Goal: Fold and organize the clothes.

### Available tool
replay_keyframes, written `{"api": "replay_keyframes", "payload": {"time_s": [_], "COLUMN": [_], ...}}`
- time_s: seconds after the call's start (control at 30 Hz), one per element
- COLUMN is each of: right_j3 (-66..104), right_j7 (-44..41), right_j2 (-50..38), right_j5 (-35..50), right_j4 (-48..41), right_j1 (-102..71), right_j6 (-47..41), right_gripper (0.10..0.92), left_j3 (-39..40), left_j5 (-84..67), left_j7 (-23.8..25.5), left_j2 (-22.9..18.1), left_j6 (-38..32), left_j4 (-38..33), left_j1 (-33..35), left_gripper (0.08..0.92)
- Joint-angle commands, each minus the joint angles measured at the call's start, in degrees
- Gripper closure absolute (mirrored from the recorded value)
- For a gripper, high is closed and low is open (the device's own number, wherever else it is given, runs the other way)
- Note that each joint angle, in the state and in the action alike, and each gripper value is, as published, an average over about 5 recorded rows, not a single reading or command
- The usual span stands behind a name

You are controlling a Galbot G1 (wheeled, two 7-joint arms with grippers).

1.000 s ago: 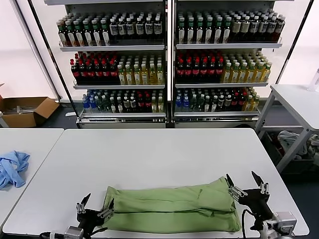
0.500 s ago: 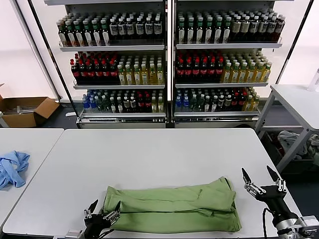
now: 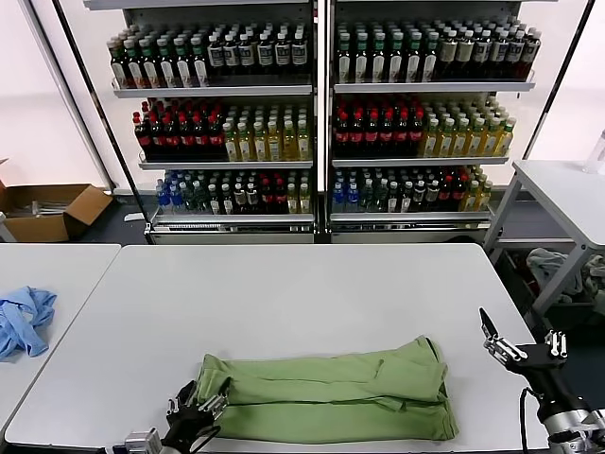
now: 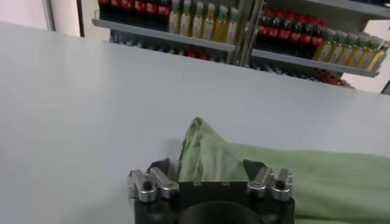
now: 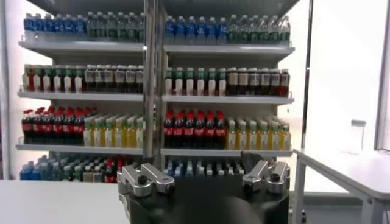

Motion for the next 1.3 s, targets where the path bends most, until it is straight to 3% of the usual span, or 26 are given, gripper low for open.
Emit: {"api": "replay_keyframes", "payload": {"time_s": [0.03, 0.67, 0.9, 1.3], "right_j3": [2.1, 0.5, -0.7, -3.6], "right_j7": [-0.7, -0.2, 0.0, 0.3], "right_j2": [-0.4, -0.7, -0.9, -1.1], "right_j5": [2.9, 5.0, 4.7, 4.3], "right_j4": [-1.2, -1.5, -0.8, -1.1], "right_j1": [1.5, 4.7, 6.4, 9.0], "right_j6": [0.8, -0.7, -1.5, -2.2], "right_gripper": [0.203, 0.203, 0.203, 0.203], "left_j3": [1.1, 0.3, -9.7, -41.4], "left_j5": [-2.0, 2.0, -3.0, -7.6], "left_j7": [1.0, 0.3, -1.8, -0.6], "left_j2": [-0.7, 1.0, 3.4, 4.7], "left_j6": [-0.9, -3.2, -0.9, 5.9], "left_j4": [3.0, 2.0, 2.1, 2.5], "left_j1": [-1.0, -3.6, -7.0, 0.4], "left_gripper": [0.320, 0.857, 0.880, 0.880]}}
